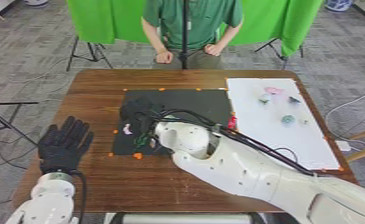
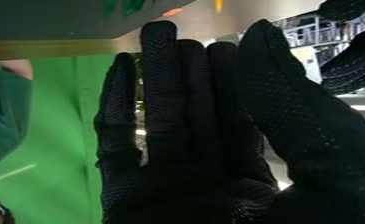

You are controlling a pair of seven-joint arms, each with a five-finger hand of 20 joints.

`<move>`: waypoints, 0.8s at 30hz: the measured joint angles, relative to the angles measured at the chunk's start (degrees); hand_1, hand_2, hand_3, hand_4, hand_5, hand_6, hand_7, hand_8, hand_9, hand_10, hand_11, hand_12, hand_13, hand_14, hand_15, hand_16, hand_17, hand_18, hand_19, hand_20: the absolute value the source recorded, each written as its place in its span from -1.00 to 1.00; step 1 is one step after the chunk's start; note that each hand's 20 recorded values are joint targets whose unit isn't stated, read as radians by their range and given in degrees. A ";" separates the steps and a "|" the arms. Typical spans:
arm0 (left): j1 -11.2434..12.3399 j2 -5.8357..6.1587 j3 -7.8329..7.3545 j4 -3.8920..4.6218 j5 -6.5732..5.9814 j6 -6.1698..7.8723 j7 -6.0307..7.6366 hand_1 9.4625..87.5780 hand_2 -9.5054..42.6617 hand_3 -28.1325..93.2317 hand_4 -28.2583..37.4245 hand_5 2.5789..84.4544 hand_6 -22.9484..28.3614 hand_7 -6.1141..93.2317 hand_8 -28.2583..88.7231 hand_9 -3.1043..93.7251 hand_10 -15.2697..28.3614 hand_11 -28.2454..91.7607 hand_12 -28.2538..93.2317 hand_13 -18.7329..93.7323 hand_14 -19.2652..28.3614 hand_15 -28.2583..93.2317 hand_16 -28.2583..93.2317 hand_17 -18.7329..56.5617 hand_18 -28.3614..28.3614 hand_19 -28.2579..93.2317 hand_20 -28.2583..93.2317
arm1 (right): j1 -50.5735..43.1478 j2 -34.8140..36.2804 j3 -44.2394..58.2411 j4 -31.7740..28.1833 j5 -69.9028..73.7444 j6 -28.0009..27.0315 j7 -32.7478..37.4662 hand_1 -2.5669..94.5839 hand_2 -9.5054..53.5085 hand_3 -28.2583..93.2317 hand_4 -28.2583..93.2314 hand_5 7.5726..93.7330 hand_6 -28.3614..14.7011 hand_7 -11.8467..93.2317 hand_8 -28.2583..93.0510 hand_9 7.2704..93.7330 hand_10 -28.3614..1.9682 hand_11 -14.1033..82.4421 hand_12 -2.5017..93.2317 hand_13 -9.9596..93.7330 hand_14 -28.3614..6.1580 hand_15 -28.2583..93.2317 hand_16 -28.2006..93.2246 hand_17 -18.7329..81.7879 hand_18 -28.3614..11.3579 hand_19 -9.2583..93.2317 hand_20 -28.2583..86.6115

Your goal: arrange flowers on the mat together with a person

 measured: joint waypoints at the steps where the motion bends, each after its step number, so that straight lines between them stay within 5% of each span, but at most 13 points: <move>1: 0.11 -0.09 -0.10 -0.01 0.00 0.00 0.00 -0.49 0.00 0.74 -1.00 0.17 0.31 -0.44 -0.73 -0.03 0.46 -0.02 -0.40 -0.07 0.55 0.24 -0.73 -0.67 0.59 0.22 -0.35 | -0.45 0.00 0.65 -0.20 -0.18 -0.23 -0.01 0.11 -1.00 0.71 -1.00 0.02 0.38 -0.22 -0.85 0.11 0.24 -0.34 -0.60 0.26 0.23 0.07 -0.14 -0.21 -0.52 0.47 -0.05; 7: 1.03 -0.97 -0.93 -0.18 0.12 0.07 -0.62 -0.49 0.00 0.74 -1.00 0.17 0.30 -0.44 -0.73 -0.03 0.46 -0.02 -0.40 -0.07 0.55 0.24 -0.73 -0.67 0.59 0.22 -0.35 | -5.31 0.02 8.38 -3.73 -0.54 -3.91 -0.30 0.06 -1.00 0.73 -1.00 -0.10 0.29 -0.29 -0.82 -0.02 0.10 -0.39 -0.61 0.19 0.14 0.04 -0.20 -0.26 -0.53 0.39 -0.11; 13: 3.28 -2.57 -2.57 -1.20 1.24 0.30 -2.53 -0.49 -0.02 0.73 -1.00 0.15 0.31 -0.46 -0.73 -0.04 0.46 -0.04 -0.41 -0.08 0.54 0.22 -0.73 -0.68 0.58 0.21 -0.35 | -14.21 1.66 22.78 -16.57 10.80 -18.52 2.66 0.04 -1.00 0.73 -1.00 -0.12 0.21 -0.34 -0.79 -0.06 0.01 -0.42 -0.62 0.15 0.03 -0.04 -0.24 -0.29 -0.53 0.29 -0.21; 18: 6.14 -2.91 -3.98 -2.43 2.30 -0.19 -3.49 -0.50 -0.03 0.73 -1.00 0.14 0.31 -0.49 -0.72 -0.05 0.45 -0.06 -0.41 -0.09 0.54 0.21 -0.73 -0.68 0.58 0.21 -0.36 | -19.74 7.33 30.06 -27.17 29.89 -15.76 10.99 -0.04 -1.00 0.76 -1.00 -0.18 0.16 -0.37 -0.78 -0.18 -0.02 -0.46 -0.64 0.06 -0.06 -0.13 -0.25 -0.33 -0.48 0.19 -0.28; 24: 7.02 -2.89 -4.55 -2.90 2.83 -1.31 -3.81 -0.50 -0.04 0.73 -1.00 0.14 0.30 -0.49 -0.71 -0.06 0.44 -0.07 -0.41 -0.09 0.54 0.20 -0.72 -0.68 0.58 0.21 -0.36 | -31.56 13.93 48.60 -36.48 41.70 -14.22 8.48 -0.12 -1.00 0.75 -1.00 -0.26 0.09 -0.42 -0.76 -0.28 -0.08 -0.48 -0.65 -0.04 -0.16 -0.21 -0.23 -0.37 -0.47 0.11 -0.31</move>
